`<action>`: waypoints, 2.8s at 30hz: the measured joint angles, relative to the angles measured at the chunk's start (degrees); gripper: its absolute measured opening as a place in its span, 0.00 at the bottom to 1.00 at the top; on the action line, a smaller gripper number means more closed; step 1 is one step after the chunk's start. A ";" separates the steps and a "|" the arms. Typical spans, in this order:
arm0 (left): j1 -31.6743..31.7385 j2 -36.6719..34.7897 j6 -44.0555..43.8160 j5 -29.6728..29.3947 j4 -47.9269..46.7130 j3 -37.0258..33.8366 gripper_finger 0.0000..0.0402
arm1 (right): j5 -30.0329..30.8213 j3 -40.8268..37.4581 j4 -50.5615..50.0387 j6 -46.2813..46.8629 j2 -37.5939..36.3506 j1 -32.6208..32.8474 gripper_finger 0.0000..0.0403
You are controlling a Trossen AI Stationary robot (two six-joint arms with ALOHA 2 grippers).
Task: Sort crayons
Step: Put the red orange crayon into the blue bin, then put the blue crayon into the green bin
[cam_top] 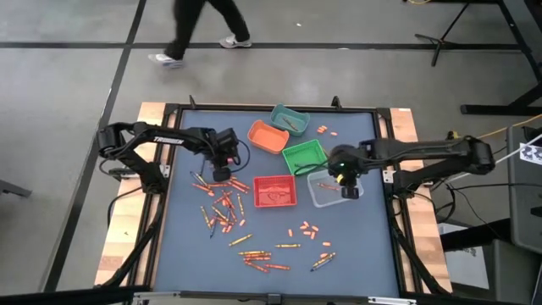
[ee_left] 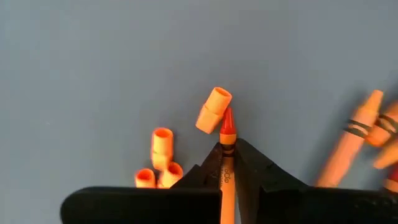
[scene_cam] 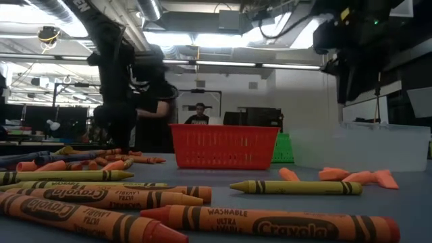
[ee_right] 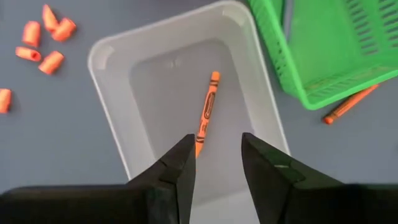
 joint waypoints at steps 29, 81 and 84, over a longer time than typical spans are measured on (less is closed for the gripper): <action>2.74 12.06 10.97 1.26 65.23 17.06 0.01 | 0.61 0.00 2.34 -0.45 -3.76 -0.07 0.31; -3.65 -11.07 -12.89 -2.43 10.04 17.08 0.19 | 0.81 0.04 3.15 -0.48 -3.76 -0.07 0.31; -3.65 -11.82 -18.71 -3.35 2.72 17.08 0.19 | 0.79 0.04 3.15 -0.48 -3.75 -0.07 0.31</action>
